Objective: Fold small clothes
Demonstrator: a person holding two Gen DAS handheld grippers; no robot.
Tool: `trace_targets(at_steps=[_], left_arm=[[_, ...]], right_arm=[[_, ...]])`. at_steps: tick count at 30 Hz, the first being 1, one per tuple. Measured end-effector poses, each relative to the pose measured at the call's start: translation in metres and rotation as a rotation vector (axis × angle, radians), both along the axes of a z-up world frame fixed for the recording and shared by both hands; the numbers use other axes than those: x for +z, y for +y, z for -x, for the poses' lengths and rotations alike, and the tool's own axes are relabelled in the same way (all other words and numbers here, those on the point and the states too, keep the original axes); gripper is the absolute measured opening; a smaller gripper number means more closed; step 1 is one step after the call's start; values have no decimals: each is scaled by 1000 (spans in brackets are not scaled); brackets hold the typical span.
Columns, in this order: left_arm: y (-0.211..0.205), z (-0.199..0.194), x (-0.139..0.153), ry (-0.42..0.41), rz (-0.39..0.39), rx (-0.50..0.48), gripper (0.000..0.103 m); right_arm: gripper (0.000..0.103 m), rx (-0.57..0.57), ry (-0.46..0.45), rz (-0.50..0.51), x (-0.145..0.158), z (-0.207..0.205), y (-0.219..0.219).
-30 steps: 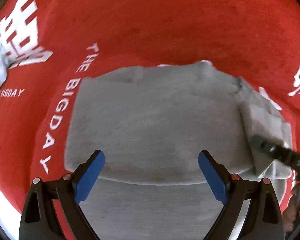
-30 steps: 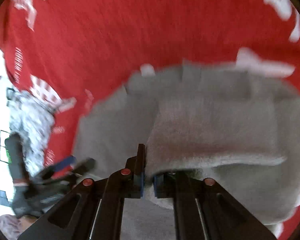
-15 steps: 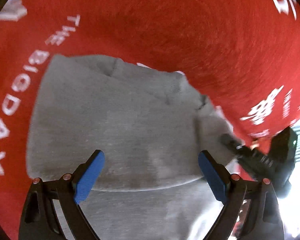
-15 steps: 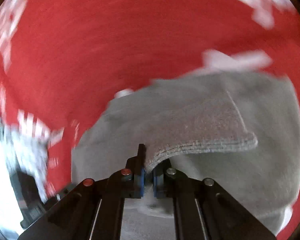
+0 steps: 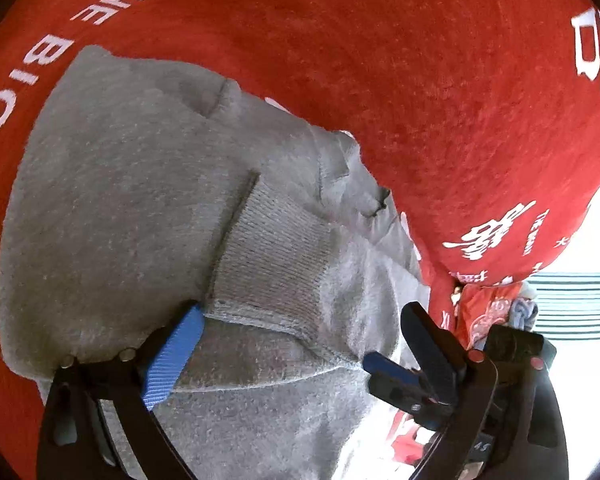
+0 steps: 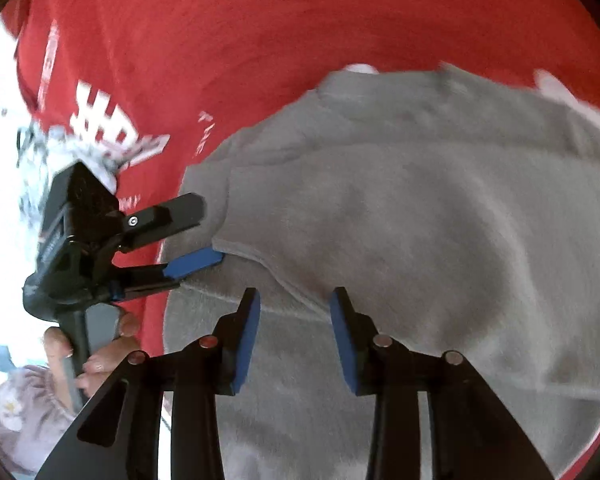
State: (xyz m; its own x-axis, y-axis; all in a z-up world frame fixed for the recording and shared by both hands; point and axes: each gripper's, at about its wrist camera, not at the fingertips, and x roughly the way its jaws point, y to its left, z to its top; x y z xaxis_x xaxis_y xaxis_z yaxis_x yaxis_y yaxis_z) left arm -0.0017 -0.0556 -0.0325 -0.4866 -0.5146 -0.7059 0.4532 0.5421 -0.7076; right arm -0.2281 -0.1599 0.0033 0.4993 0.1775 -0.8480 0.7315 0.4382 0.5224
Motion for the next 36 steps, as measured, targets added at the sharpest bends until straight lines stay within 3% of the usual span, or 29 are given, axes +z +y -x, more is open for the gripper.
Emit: trace_targets(at_steps=[7, 10, 12, 13, 14, 17, 21, 25, 26, 27, 28, 33, 36], left_arm=[[-14, 25, 0, -11, -48, -9, 99], [-20, 28, 2, -56, -73, 61, 98], [-20, 22, 6, -90, -83, 126, 76], [-22, 18, 5, -98, -89, 138, 36], [-25, 15, 1, -89, -96, 137, 7], [-25, 4, 11, -85, -68, 138, 7], [-29, -3, 48, -146, 16, 108, 7], [-30, -11, 70, -183, 49, 106, 7], [-27, -13, 75, -189, 61, 103, 7], [-24, -14, 78, -195, 63, 100, 7], [-21, -14, 78, -206, 63, 93, 7], [-2, -4, 51, -219, -7, 33, 7], [6, 15, 15, -268, -129, -42, 7]], right_arm=[[42, -183, -32, -98, 3, 68, -3], [42, -244, -49, -121, 1, 88, -2], [43, -288, -50, -137, -2, 100, -1], [46, -318, -51, -146, -5, 105, -1], [49, -345, -55, -152, -7, 111, 0], [66, -459, -82, -164, -10, 136, -4], [67, -630, -130, -184, -15, 169, -13], [67, -851, -203, -210, -23, 209, -24], [62, -892, -209, -208, -21, 216, -28], [48, -909, -211, -198, -18, 221, -32], [6, -905, -194, -181, -14, 223, -35], [6, -733, -86, -35, 10, 227, -47], [6, -615, 30, 4, -3, 225, -45]])
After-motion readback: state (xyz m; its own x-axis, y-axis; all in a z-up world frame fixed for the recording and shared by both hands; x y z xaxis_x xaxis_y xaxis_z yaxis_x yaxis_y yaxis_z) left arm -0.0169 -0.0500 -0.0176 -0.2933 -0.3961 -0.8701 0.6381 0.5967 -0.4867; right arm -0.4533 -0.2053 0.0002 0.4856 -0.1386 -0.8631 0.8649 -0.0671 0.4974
